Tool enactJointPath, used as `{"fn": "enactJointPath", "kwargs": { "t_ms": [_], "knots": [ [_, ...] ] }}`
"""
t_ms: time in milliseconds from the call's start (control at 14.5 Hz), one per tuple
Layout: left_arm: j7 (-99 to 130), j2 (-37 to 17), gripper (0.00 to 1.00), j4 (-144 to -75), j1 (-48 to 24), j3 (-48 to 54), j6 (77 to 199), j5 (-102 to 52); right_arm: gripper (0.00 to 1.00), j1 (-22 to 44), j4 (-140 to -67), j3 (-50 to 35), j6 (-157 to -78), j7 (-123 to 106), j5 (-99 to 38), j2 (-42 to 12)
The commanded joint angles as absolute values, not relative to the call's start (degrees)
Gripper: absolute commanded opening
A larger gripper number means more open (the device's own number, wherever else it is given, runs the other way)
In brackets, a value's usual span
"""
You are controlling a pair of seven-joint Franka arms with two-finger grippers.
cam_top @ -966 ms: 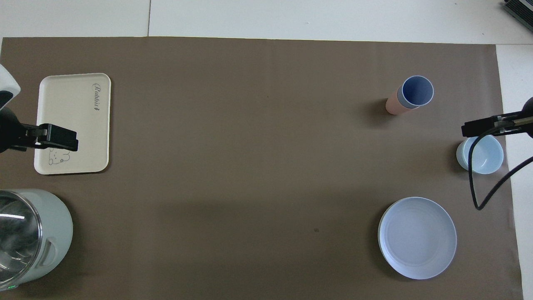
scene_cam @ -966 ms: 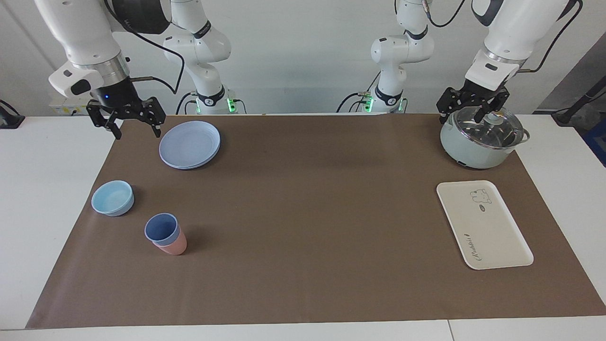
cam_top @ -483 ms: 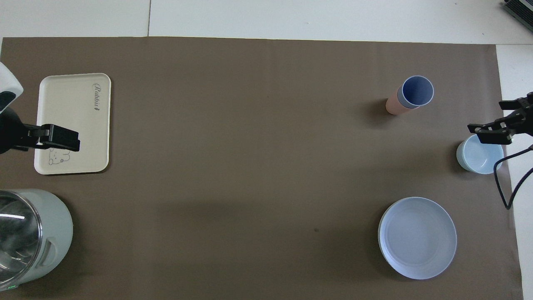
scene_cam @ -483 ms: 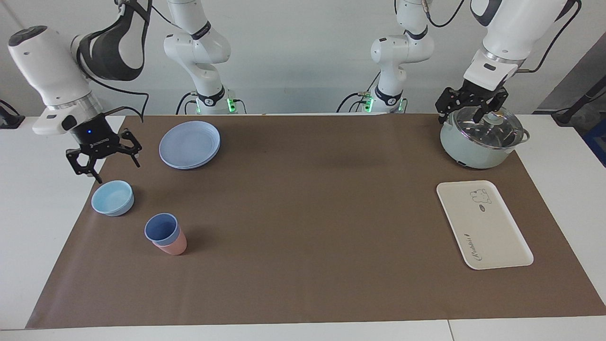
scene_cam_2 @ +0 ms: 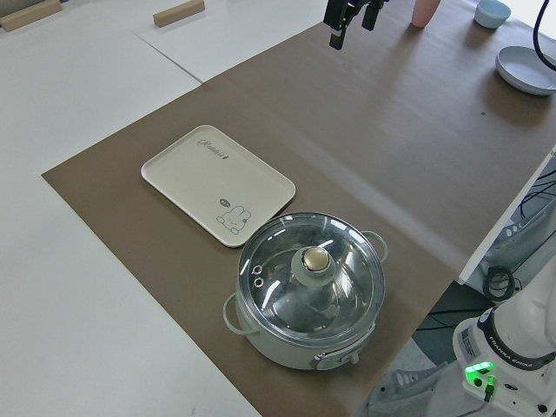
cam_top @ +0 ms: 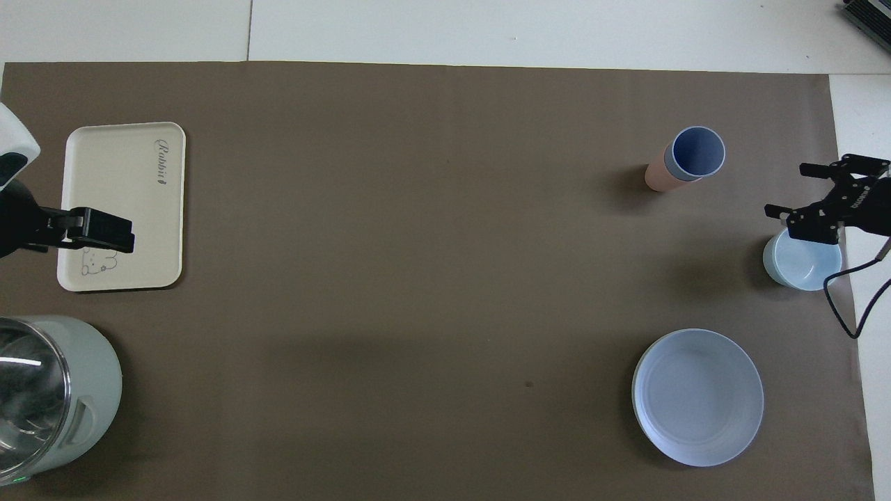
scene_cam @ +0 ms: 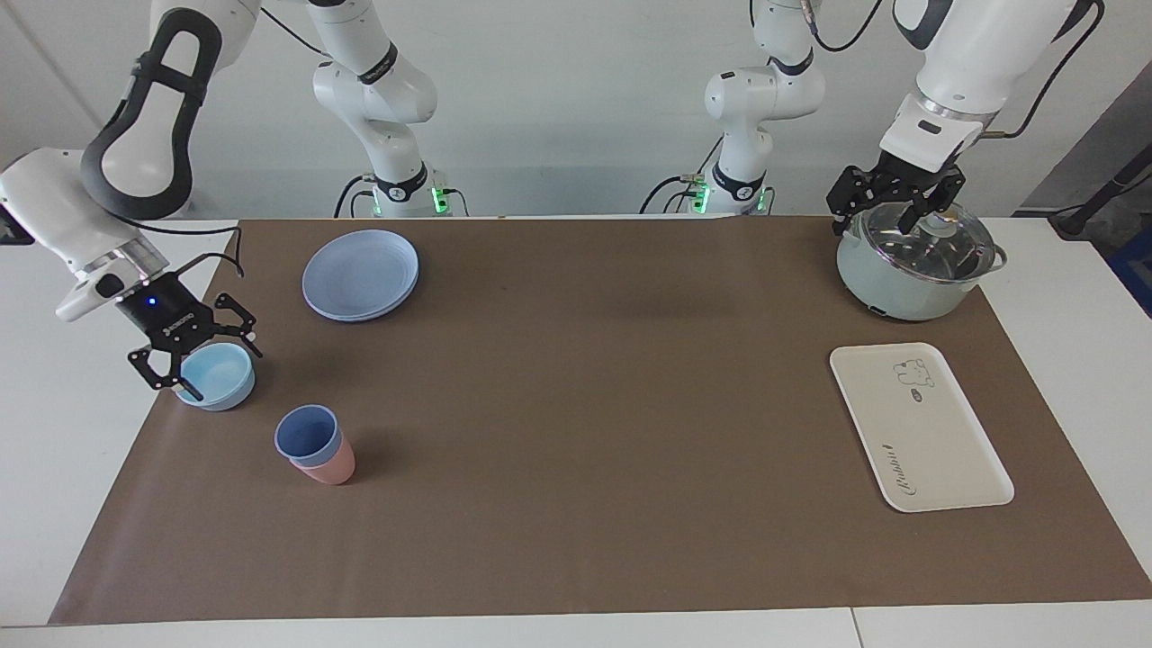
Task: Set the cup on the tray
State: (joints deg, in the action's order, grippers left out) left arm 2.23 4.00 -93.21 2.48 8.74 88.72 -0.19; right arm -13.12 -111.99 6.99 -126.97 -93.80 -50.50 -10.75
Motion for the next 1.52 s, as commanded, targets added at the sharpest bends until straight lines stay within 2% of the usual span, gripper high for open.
{"fn": "enactJointPath", "kwargs": {
  "t_ms": [0, 483, 1034, 1448],
  "knots": [
    [2.1, 4.9, 1.0, -94.0, 2.7, 8.6, 88.8, 0.8, 1.0, -12.5, -110.9, 6.4, -128.1, -99.0, -58.1, -13.4],
    [2.1, 4.9, 1.0, -94.0, 3.1, 8.6, 88.8, 0.8, 1.0, -12.2, -108.0, 5.7, -126.5, -112.0, -74.6, -22.6],
    [2.1, 4.9, 1.0, -94.0, 3.0, 8.6, 88.8, 0.8, 1.0, -9.2, -107.9, 4.7, -127.4, -120.2, -85.3, -26.4],
    [2.1, 4.9, 1.0, -94.0, 3.0, 8.6, 88.8, 0.8, 1.0, -6.7, -108.1, 4.7, -128.7, -120.5, -89.1, -26.5]
  ]
}}
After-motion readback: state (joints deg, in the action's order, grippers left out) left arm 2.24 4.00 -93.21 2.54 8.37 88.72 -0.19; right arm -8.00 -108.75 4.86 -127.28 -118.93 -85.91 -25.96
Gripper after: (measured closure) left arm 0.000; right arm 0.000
